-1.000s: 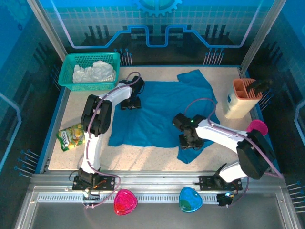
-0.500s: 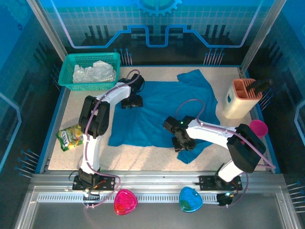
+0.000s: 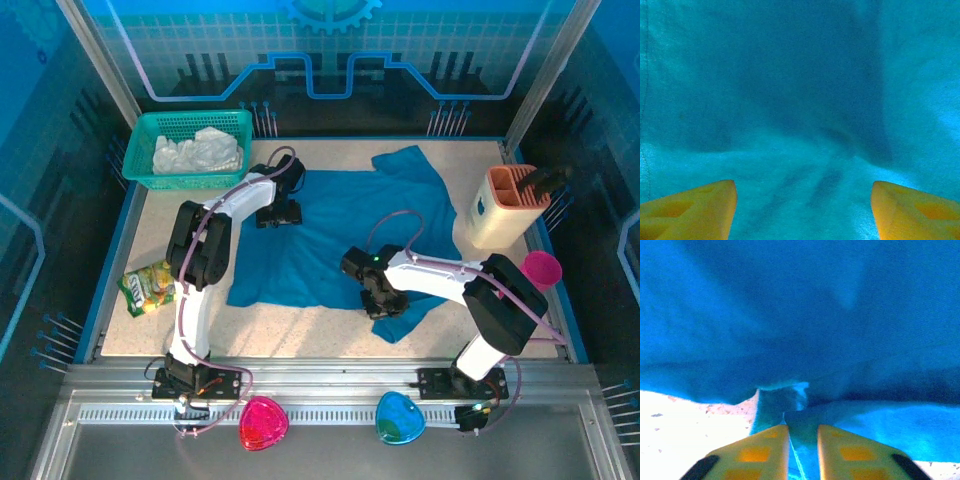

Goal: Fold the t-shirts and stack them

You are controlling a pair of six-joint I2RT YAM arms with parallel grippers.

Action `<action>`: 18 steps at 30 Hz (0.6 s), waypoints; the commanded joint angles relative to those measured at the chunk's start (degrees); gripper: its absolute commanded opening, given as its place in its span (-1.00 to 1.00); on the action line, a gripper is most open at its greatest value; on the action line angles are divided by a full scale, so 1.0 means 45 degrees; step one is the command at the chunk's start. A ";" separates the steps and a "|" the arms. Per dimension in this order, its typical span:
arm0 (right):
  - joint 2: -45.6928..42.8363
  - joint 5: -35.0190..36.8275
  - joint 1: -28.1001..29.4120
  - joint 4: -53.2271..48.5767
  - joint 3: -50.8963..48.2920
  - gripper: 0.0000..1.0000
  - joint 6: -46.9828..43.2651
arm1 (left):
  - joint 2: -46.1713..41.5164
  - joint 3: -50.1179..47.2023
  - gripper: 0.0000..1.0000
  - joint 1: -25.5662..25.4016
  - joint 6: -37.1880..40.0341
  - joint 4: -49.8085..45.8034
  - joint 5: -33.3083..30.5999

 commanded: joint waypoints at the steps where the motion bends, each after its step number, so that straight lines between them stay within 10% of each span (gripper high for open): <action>1: 0.0103 0.0381 -0.0024 -0.0107 -0.0223 -0.63 0.0308 | -0.0138 0.0296 0.44 -0.0080 0.0307 -0.0314 0.0099; 18: -0.3529 0.2838 0.0221 -0.2324 -0.1417 -1.00 0.3603 | 0.0573 -0.0103 0.17 -0.0080 0.0216 0.0347 0.0215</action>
